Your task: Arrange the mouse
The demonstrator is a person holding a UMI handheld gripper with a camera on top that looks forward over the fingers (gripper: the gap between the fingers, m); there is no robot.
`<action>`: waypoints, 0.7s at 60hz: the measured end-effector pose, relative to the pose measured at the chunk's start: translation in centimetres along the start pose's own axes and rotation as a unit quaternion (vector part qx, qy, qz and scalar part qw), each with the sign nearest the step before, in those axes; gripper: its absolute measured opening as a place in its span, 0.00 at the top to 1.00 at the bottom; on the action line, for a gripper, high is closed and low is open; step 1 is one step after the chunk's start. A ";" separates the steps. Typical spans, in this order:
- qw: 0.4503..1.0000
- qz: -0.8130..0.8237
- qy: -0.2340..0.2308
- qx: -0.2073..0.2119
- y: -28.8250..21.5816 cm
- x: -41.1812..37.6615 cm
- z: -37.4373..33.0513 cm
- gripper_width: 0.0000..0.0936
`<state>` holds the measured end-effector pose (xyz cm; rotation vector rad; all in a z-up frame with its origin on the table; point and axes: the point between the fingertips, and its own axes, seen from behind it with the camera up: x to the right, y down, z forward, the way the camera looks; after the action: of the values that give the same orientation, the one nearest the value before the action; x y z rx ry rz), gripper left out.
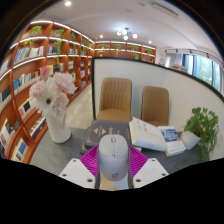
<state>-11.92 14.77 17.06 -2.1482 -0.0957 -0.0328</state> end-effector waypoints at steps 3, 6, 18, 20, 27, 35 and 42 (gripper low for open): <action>0.999 0.003 -0.001 -0.037 3.8 -0.7 1.1 0.60; 0.998 0.005 -0.004 -0.067 8.0 -1.9 2.4 0.60; 0.993 0.013 -0.011 -0.119 16.4 -3.8 4.9 0.60; 0.992 0.016 -0.017 -0.124 17.3 -4.2 5.2 0.60; 0.991 0.016 -0.011 -0.129 18.1 -4.1 5.3 0.59; 0.993 0.025 -0.005 -0.119 18.0 -4.0 5.6 0.51; 0.991 0.043 -0.009 -0.129 18.0 -4.2 5.4 0.37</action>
<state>-14.71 9.20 -1.20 -2.4097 -0.0092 0.0266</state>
